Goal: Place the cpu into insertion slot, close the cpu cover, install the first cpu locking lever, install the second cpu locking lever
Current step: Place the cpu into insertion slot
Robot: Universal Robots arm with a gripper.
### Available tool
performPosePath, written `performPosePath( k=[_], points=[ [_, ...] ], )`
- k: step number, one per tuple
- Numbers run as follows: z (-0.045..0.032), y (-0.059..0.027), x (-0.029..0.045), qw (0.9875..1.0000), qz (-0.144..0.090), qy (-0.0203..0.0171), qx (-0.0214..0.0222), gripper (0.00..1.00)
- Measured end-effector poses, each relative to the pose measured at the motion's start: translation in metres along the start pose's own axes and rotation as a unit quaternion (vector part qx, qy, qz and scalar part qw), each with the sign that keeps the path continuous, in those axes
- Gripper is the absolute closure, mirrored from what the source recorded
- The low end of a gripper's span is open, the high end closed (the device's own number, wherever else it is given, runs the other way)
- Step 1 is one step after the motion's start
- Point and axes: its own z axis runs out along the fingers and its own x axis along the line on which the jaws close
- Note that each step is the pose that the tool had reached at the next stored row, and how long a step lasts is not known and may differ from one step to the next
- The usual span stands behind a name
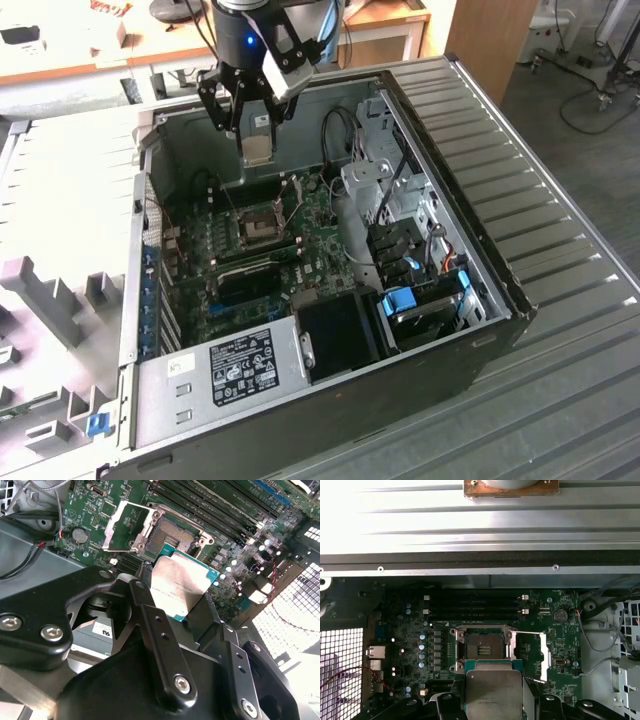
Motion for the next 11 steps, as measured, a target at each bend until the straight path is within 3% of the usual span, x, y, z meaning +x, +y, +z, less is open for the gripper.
performPosePath(
  k=[11],
  points=[
    [0.007, -0.0006, -0.0001, 1.0, 0.0, 0.0, 0.0, 0.46]
  ],
)
